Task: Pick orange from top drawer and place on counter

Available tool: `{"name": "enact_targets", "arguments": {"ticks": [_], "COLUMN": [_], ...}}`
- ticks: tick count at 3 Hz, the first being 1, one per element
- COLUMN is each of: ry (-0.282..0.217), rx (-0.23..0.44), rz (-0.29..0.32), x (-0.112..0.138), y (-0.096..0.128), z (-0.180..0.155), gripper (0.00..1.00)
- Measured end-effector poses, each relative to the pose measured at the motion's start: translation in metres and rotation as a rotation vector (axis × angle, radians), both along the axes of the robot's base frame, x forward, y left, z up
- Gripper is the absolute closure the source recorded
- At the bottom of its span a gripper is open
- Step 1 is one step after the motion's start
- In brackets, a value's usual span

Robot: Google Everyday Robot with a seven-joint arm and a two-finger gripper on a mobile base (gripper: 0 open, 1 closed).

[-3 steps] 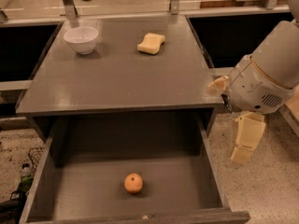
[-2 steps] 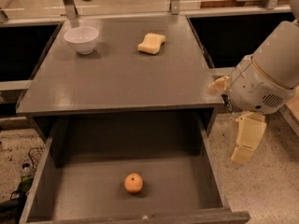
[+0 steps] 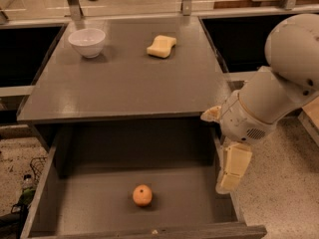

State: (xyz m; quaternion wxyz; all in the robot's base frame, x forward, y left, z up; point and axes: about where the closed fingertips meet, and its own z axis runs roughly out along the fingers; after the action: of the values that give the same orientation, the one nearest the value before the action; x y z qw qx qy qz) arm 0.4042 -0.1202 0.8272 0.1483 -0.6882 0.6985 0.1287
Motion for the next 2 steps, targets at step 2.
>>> {"name": "enact_targets", "arguments": {"ticks": [2], "ry": [-0.026], "rx": [-0.022], "rz": [-0.064], "x": [0.006], "y": [-0.001], "z": [-0.027], "gripper": [0.0]}}
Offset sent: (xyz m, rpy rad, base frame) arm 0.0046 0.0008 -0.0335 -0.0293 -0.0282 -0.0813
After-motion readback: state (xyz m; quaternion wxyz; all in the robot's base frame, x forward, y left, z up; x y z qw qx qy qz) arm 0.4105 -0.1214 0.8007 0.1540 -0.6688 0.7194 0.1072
